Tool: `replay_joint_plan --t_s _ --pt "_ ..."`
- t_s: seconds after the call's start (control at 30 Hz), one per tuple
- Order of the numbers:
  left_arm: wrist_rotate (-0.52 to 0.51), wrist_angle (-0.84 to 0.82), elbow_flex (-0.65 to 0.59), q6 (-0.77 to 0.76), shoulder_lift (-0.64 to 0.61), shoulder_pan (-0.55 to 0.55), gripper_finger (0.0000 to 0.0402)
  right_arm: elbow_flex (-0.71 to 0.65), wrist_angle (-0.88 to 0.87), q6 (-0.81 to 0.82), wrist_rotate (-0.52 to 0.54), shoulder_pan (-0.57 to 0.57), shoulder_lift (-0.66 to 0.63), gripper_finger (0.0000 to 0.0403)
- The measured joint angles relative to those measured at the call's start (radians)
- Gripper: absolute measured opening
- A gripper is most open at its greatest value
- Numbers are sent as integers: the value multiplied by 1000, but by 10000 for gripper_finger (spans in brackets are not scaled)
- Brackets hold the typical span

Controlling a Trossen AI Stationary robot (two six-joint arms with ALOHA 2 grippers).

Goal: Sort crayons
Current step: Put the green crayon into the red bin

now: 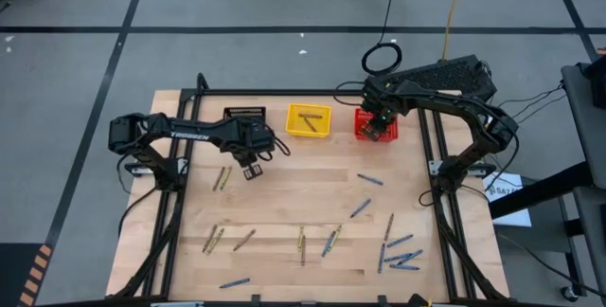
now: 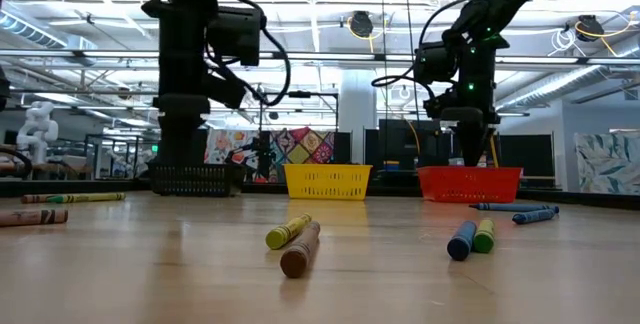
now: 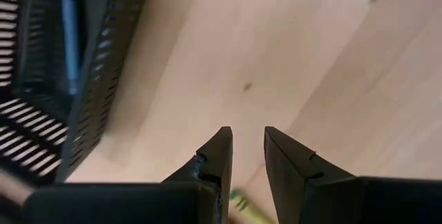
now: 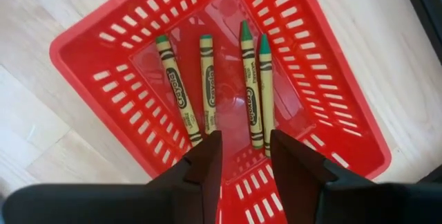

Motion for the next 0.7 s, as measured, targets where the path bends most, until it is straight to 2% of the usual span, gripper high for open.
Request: replay_joint_plan --t_s 0.23,0.53,0.7 --pt "-21 4 0 -114 0 14 77 0 -12 -2 0 0 0 110" --pt "30 5 0 -120 0 36 77 0 -14 0 0 0 0 110" --pt "8 16 0 -121 0 38 77 0 -13 1 0 0 0 110"
